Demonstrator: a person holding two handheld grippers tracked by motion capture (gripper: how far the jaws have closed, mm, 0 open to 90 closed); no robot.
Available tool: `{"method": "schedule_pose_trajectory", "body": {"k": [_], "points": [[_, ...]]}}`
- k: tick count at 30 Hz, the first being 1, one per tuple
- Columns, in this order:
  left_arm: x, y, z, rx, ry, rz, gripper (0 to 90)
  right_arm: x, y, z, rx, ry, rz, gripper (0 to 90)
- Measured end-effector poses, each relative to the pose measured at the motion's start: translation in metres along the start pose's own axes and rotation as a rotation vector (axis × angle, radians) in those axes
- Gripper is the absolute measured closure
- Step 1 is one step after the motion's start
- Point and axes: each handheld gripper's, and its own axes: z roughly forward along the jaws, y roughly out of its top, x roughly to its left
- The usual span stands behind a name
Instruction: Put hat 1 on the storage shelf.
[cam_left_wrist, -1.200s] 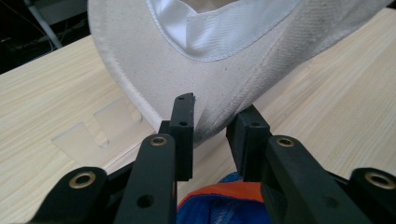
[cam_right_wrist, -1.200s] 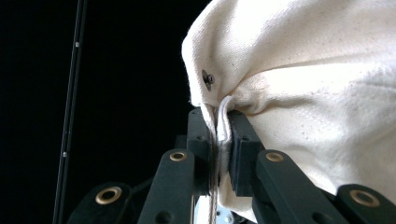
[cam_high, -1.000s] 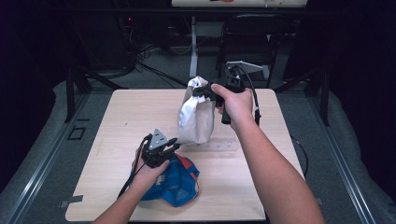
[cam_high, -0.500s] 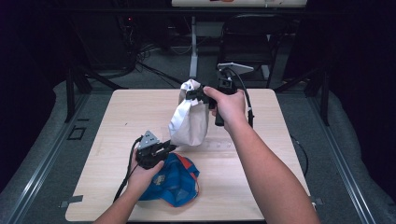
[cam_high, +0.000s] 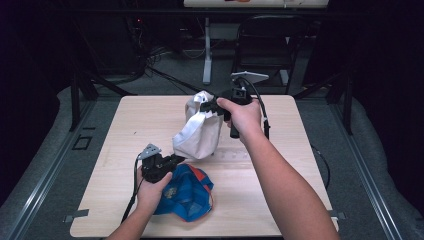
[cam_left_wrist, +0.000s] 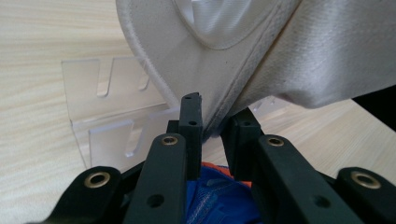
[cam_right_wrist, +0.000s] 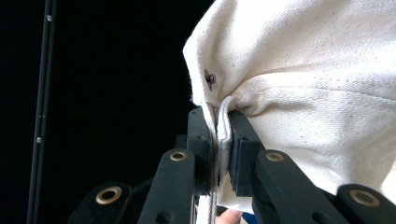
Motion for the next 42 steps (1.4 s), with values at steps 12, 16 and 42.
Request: {"method": "schedule_pose_trajectory", "body": {"k": [12,16,42], "points": [[0.001,-0.009,0.008,0.108,0.07,0.045,81.7,-0.011,-0.004,0.023,0.031,-0.031,0.0,81.8],[-0.009,-0.009,0.006,0.109,0.104,0.065,80.3,-0.015,-0.003,0.022,0.015,-0.032,-0.005,81.4],[0.044,-0.029,-0.091,0.102,0.232,0.068,49.7,-0.057,-0.063,-0.04,-0.133,-0.093,-0.213,63.6]]}}
